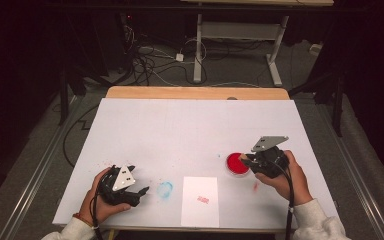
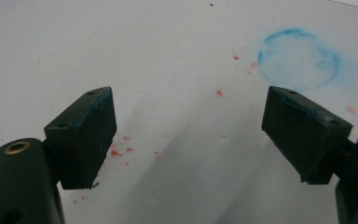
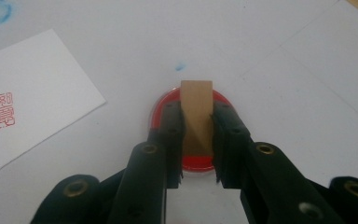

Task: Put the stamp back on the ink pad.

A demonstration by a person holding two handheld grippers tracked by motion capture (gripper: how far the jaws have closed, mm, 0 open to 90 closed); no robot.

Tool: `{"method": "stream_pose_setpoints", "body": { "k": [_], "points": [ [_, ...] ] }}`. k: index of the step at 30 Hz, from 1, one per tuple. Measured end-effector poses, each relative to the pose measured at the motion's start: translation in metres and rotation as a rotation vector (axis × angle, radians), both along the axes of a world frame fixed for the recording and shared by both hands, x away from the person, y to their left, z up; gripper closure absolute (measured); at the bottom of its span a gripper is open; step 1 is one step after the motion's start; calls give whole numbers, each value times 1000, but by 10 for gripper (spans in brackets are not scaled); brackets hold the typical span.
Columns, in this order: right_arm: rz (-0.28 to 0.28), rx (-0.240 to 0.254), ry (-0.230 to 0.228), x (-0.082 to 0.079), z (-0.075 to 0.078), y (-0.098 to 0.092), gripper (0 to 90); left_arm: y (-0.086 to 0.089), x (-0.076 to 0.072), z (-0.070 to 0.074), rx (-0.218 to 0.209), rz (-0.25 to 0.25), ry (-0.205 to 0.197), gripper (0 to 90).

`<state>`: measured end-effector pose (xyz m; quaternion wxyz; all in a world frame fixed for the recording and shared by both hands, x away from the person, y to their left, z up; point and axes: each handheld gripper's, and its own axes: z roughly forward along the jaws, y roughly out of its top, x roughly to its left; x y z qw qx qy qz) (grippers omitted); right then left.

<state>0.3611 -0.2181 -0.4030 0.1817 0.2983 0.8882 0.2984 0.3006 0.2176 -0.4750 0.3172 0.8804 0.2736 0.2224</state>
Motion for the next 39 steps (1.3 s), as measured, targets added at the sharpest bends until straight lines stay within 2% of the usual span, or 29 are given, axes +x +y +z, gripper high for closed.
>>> {"method": "stream_pose_setpoints", "body": {
  "k": [7,17,18,21,23,29,39],
  "points": [
    [-3,-22,18,6,-11,6,755,3,-2,2,5,7,-18,172],
    [-34,-41,58,19,-27,6,755,0,-1,1,15,-3,-14,172],
    [-35,-44,63,20,-28,7,755,-1,-1,0,12,-1,-2,172],
    [-42,-51,65,22,-30,9,755,-1,0,0,20,-8,-11,172],
    [-43,-52,70,23,-32,10,754,-1,0,0,16,-6,2,172],
    [-38,-64,90,26,-36,13,752,-2,0,-1,18,-10,4,172],
    [-40,-64,96,26,-37,13,718,-3,0,0,18,-11,4,172]
  ]
}}
